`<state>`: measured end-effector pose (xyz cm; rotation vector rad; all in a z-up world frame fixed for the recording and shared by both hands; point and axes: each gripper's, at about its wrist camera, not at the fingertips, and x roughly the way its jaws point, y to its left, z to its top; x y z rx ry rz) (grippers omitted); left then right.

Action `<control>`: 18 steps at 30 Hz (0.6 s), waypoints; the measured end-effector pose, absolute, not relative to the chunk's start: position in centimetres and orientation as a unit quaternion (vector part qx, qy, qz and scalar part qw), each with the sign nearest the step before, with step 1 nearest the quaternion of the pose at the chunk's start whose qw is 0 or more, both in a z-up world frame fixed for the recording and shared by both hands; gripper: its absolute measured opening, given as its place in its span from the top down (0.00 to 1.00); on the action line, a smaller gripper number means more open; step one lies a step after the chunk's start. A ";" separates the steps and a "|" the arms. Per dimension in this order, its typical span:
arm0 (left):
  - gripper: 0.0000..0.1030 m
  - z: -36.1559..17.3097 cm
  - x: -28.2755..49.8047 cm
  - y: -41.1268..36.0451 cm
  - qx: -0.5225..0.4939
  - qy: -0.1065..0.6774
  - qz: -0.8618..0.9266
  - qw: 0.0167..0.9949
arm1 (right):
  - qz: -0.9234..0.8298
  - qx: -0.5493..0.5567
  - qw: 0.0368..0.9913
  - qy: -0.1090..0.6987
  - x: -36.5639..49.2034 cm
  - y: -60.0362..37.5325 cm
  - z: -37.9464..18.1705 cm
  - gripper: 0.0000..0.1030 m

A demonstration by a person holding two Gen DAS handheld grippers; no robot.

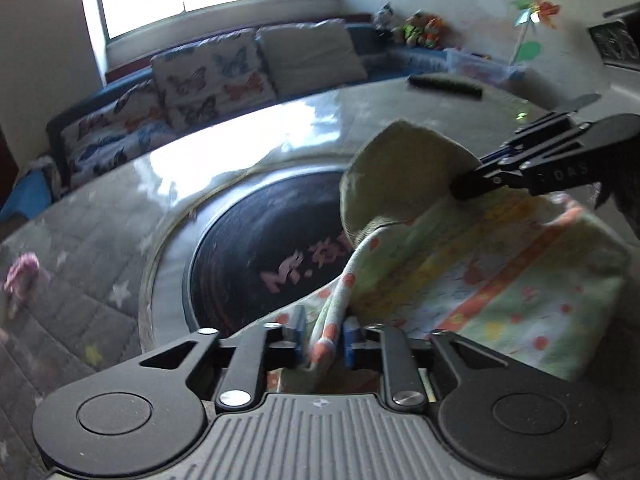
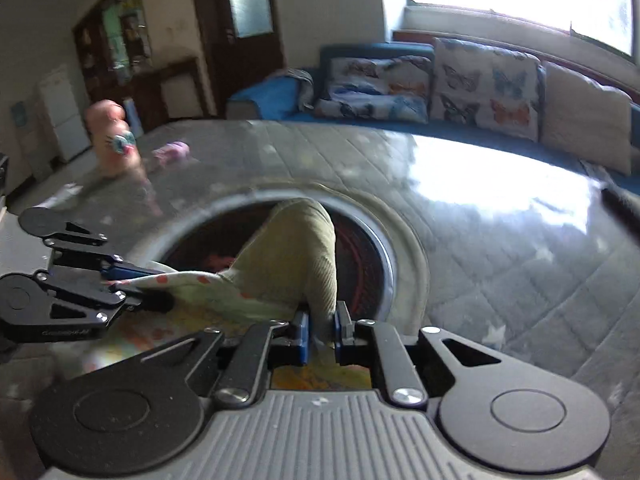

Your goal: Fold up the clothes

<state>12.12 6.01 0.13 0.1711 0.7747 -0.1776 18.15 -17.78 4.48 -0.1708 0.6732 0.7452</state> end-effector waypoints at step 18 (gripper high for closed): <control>0.53 1.6 10.5 8.4 0.065 0.341 0.016 0.938 | 0.280 0.010 0.888 0.364 19.0 -22.9 -0.8 0.84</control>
